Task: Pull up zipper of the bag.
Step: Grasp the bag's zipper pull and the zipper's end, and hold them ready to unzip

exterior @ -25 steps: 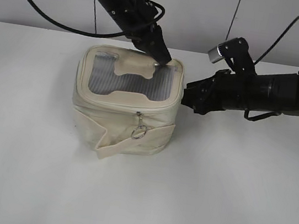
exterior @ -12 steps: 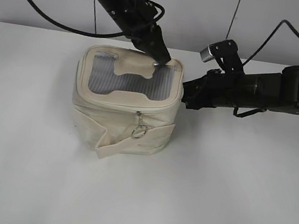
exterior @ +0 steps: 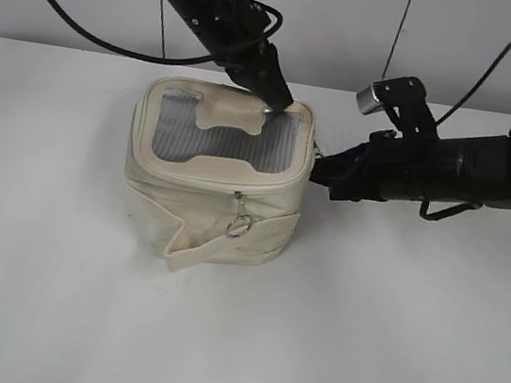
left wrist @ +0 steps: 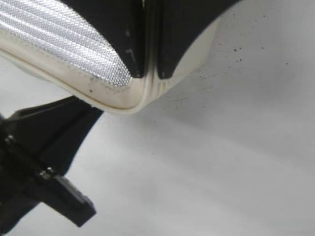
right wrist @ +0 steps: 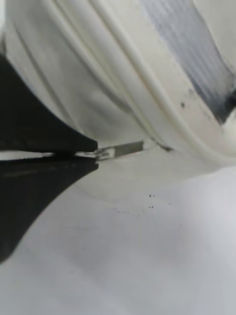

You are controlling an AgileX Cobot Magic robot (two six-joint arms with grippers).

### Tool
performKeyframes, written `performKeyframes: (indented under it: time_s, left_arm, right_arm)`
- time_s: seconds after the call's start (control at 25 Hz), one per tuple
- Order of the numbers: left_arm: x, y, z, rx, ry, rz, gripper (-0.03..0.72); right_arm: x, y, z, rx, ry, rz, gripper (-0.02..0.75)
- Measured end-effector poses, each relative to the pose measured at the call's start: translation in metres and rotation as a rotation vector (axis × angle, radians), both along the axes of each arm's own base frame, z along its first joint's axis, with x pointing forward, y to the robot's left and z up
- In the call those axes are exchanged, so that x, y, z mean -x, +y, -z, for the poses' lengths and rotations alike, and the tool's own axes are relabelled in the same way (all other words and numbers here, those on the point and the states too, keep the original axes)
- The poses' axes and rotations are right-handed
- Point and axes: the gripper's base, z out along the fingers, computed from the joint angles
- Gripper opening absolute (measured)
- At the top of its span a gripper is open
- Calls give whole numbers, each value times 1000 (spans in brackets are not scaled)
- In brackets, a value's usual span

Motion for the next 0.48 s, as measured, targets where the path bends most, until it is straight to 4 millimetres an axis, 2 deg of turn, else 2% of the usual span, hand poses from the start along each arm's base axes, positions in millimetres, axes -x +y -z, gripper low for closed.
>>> performKeyframes:
  time_s: [0.24, 0.48]
  left_arm:
    - [0, 0, 0, -2, 30, -43, 43]
    - [0, -2, 0, -2, 60, -96, 41]
  right_arm:
    - [46, -12, -15, -15, 60, 41, 9]
    - [103, -4, -28, -27, 101, -3, 9]
